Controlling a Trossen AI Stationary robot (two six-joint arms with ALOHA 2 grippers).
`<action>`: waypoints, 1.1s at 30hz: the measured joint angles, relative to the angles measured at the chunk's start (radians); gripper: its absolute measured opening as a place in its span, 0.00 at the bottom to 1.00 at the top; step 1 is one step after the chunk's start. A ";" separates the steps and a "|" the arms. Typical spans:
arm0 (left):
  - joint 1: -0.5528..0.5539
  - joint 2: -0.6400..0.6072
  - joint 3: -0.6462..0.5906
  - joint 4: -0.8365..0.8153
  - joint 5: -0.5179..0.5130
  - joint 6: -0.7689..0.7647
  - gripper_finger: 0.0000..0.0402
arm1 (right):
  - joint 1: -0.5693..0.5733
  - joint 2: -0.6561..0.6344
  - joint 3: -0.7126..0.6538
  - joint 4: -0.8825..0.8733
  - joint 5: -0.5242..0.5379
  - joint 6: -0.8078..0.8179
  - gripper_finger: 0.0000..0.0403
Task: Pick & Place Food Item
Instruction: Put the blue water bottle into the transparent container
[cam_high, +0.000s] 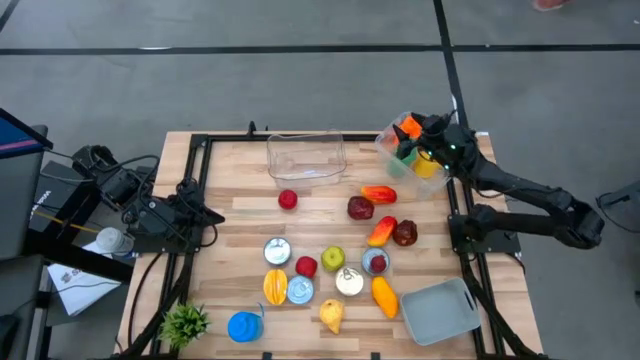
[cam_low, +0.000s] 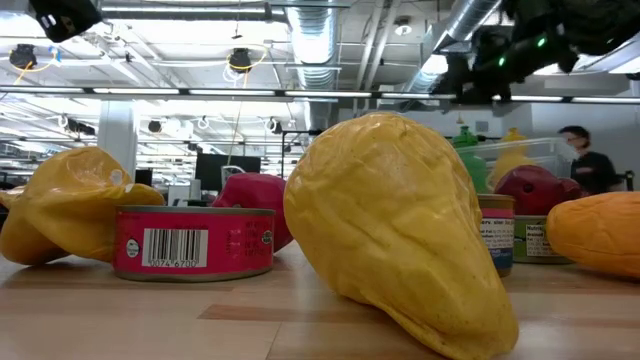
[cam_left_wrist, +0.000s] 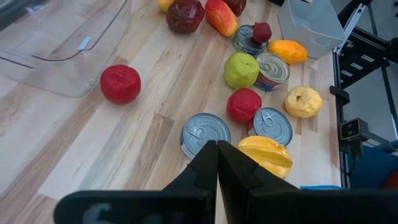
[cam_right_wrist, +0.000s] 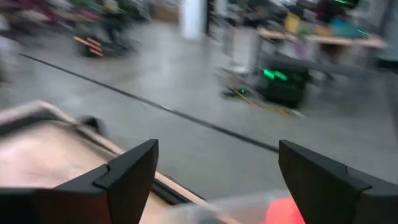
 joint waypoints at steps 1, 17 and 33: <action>0.000 0.000 0.000 0.000 -0.003 0.000 0.00 | 0.022 -0.023 0.001 0.005 -0.027 0.000 0.82; 0.000 0.000 0.000 0.000 -0.007 0.005 0.00 | 0.744 0.383 0.280 0.069 -0.094 -0.112 0.85; 0.000 0.000 0.000 0.000 -0.006 0.006 0.00 | 0.995 1.093 1.001 0.085 -0.218 -0.185 0.85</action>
